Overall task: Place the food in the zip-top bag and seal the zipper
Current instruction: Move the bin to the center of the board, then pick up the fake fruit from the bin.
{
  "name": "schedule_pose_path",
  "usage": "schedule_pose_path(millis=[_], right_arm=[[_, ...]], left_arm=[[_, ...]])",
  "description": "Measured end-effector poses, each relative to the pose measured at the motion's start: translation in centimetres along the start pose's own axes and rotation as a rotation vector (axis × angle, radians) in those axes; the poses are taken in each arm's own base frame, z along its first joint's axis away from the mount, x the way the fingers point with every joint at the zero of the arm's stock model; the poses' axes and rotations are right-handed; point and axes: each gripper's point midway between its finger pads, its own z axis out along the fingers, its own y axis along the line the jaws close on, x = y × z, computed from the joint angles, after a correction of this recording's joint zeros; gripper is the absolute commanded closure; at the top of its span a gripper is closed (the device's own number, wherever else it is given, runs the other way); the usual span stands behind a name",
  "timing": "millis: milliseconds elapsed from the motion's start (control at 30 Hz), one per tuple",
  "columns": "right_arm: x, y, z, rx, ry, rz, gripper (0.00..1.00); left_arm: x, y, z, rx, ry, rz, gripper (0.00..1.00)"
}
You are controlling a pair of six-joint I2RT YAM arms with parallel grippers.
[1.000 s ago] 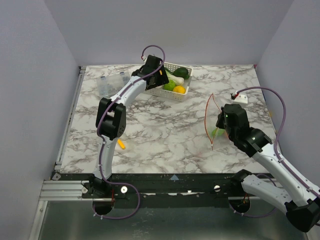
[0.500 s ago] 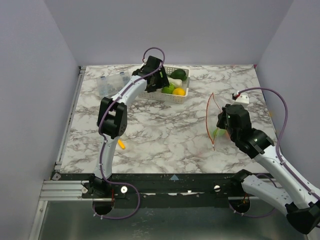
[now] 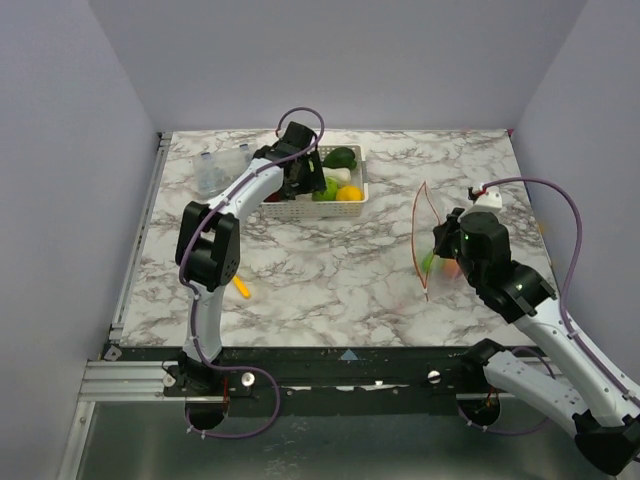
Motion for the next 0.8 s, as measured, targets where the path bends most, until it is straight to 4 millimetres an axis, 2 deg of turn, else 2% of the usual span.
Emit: schedule_pose_path(millis=[267,500,600,800], right_arm=[[-0.1,0.2,0.0,-0.009,-0.005,0.004,0.99],[0.1,0.2,0.3,-0.004,0.005,-0.001,0.99],[0.3,0.3,0.5,-0.001,0.011,-0.004,0.99],[0.4,0.3,0.6,0.001,0.015,-0.006,0.99]], left_arm=[[-3.1,0.3,-1.5,-0.047,-0.113,0.032,0.21],[-8.3,-0.4,-2.8,-0.097,-0.286,-0.026,0.22],[-9.6,-0.1,-2.4,-0.123,-0.341,-0.064,0.23],[-9.4,1.4,0.1,-0.177,-0.330,-0.183,0.23]])
